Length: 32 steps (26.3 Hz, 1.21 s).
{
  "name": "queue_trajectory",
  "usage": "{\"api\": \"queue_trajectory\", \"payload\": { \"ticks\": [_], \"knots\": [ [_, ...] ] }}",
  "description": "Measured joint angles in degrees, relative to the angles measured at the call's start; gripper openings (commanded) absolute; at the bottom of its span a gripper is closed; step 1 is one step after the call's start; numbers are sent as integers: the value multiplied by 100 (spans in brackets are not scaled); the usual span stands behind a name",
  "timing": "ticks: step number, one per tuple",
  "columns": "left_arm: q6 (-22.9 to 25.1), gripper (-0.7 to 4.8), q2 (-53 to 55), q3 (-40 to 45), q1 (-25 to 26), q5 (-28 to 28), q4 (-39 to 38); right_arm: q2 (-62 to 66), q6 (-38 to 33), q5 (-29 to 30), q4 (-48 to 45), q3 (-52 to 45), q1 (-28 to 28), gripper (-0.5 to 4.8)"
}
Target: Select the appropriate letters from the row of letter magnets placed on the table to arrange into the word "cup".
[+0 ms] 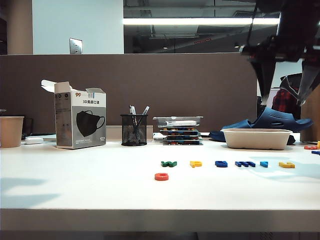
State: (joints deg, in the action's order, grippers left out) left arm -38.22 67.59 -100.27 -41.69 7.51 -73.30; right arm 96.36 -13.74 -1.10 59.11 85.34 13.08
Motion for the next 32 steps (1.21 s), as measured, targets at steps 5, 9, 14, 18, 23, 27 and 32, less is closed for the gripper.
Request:
{"api": "queue_trajectory", "payload": {
  "ticks": [5, 9, 14, 18, 23, 27, 32],
  "knots": [
    [0, -5, 0, 0, 0, -2, 2, 304, 319, 238, -175, 0, -151, 324],
    [0, -5, -2, 0, 0, -2, 0, 389, 332, 826, -328, -28, -566, 303],
    [0, -5, -2, 0, -2, -2, 0, 356, 337, 1102, -468, -24, -907, 305],
    [0, -5, -2, 0, 0, -2, 0, 363, 573, 1198, -424, -26, -911, 305],
    [0, -5, -2, 0, 0, -2, 0, 461, 831, 957, -310, -24, -914, 305],
    [0, -5, -2, 0, 0, -2, 0, 726, 960, 866, -107, -35, -914, 305],
    [0, -5, -2, 0, 0, -2, 0, 861, 977, 866, -120, -35, -911, 304]
  ]
}}
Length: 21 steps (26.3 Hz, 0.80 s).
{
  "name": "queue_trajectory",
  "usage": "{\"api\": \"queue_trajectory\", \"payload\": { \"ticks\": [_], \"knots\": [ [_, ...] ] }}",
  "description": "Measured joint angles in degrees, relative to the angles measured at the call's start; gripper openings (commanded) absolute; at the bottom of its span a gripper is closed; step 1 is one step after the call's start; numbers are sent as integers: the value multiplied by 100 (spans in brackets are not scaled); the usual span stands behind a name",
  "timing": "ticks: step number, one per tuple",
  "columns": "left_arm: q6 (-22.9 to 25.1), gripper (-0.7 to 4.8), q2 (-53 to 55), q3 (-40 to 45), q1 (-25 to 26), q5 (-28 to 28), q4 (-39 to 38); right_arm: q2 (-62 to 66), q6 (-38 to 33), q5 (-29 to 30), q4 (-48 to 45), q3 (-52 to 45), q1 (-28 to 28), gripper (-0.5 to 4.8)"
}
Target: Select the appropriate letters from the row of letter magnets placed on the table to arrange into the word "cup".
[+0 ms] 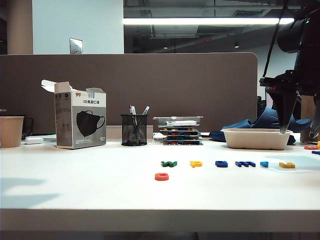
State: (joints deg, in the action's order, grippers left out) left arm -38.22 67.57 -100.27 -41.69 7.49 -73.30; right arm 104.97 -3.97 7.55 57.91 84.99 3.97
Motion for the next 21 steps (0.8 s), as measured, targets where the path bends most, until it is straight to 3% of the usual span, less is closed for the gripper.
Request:
{"api": "queue_trajectory", "payload": {
  "ticks": [13, 16, 21],
  "knots": [
    [0, -5, 0, 0, 0, 0, 2, 439, 0, -2, -168, -2, 120, 303],
    [0, -5, 0, 0, 0, 0, 2, 446, 2, -72, -317, 0, 229, 271],
    [0, -5, 2, 0, 0, 0, 0, 557, 17, -304, -404, 0, 310, 270]
  ]
}}
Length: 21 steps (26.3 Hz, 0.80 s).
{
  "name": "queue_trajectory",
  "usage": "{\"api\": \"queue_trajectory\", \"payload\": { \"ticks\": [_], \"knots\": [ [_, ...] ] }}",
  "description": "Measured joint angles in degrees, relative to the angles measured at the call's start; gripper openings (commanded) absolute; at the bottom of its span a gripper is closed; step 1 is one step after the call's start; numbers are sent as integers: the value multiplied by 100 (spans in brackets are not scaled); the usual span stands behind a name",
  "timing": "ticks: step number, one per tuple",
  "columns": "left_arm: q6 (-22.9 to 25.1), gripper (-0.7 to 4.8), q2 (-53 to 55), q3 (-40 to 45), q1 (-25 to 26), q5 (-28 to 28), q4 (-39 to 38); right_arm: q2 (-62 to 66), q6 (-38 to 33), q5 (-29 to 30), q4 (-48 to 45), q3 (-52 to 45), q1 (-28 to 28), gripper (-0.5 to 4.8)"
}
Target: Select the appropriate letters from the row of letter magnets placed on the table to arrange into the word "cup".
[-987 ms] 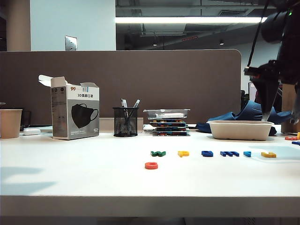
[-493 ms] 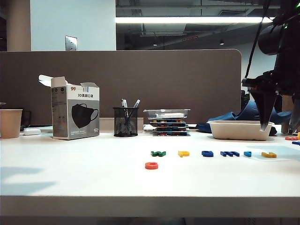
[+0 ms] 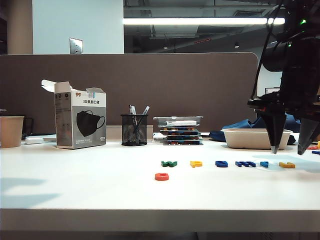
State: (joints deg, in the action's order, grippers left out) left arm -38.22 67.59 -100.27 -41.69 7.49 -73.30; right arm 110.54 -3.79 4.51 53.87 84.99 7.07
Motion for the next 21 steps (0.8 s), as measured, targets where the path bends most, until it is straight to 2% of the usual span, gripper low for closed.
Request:
{"api": "queue_trajectory", "payload": {
  "ticks": [21],
  "knots": [
    [0, -5, 0, 0, 0, 0, 0, 269, 2, -181, -98, 0, 44, 269]
  ]
}}
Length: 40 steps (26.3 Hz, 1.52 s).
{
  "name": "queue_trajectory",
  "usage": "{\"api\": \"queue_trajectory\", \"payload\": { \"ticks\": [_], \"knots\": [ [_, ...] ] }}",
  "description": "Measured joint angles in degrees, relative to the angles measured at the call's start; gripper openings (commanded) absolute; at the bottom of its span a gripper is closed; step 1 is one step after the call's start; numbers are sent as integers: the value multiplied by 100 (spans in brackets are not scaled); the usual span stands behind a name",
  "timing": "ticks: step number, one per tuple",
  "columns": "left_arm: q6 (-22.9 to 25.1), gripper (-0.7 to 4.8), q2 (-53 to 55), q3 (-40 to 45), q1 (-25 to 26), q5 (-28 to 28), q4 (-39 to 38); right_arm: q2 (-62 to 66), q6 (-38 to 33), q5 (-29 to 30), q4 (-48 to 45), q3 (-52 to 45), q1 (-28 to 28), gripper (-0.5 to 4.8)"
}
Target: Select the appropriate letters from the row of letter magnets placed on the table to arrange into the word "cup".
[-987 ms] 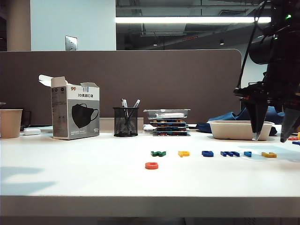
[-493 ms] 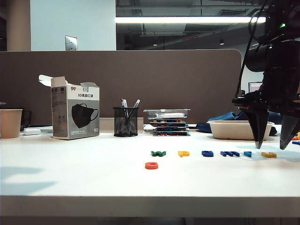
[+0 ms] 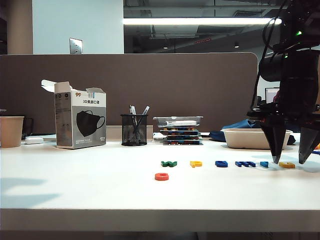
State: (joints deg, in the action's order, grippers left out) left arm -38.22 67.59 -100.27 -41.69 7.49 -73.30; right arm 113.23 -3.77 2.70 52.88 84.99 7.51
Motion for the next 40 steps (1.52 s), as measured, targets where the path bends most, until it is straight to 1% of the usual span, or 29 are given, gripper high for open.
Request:
{"api": "queue_trajectory", "payload": {
  "ticks": [7, 9, 12, 19, 30, 32, 33, 39, 40],
  "knots": [
    [0, -5, 0, 0, 0, 0, 0, 0, -42, -4, -42, 2, 9, 268],
    [0, -5, 0, 0, 0, 0, 0, 0, -68, -15, -42, 2, 11, 260],
    [0, -5, 0, 0, 0, 0, 0, 0, -76, -136, -42, 4, 11, 260],
    [0, -5, -2, 0, 0, 0, 2, 15, -105, -146, -44, 4, 149, 261],
    [0, -5, -2, 0, 0, 0, 2, 129, -157, -160, -13, 42, 146, 260],
    [0, -5, -2, 0, 0, 0, 0, 129, -181, -162, -13, 44, 146, 223],
    [0, -5, -2, 0, 0, 0, 0, 129, -192, -162, -15, 44, 146, 214],
    [0, -5, -2, 0, 0, 0, 0, 131, -197, -155, 0, 44, 144, 209],
    [0, -5, -2, 0, 0, 0, 0, 131, -197, -157, 0, 44, 144, 196]
  ]
}}
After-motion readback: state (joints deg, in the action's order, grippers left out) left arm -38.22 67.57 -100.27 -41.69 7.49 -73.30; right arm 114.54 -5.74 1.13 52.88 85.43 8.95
